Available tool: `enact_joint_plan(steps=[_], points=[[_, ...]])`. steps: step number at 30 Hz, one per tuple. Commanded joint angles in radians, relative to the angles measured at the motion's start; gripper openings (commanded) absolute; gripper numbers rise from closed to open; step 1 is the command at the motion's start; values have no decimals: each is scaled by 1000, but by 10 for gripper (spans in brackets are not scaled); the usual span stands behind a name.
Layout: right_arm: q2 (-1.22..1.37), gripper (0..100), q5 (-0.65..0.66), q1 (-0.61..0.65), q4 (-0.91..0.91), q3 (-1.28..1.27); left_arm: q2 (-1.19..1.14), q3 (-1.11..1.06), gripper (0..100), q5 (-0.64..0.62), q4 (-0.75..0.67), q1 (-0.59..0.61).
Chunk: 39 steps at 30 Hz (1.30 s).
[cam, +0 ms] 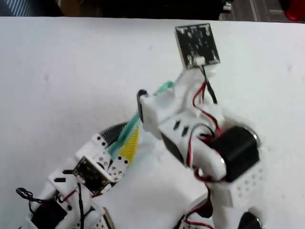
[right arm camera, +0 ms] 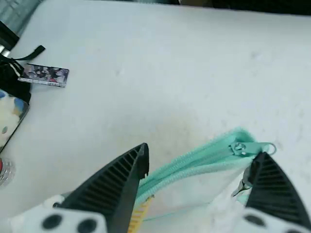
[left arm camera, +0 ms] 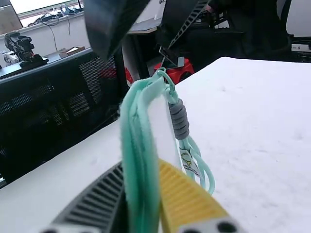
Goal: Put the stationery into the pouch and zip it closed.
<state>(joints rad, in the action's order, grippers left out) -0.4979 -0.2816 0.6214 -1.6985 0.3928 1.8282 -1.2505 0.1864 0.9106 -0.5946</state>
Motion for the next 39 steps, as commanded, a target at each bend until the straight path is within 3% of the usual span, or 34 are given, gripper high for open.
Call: enact_joint_plan(steps=[1, 15, 39], points=[[-62, 321, -2, 5, -22, -72, -4, -15, 22, -5, 0, -10], [-54, 322, -3, 8, 28, -212, -4, -14, 22, -6, -3, -16], [-51, 374, -11, 12, 105, -186, -4, -9, 22, -6, 3, -16]])
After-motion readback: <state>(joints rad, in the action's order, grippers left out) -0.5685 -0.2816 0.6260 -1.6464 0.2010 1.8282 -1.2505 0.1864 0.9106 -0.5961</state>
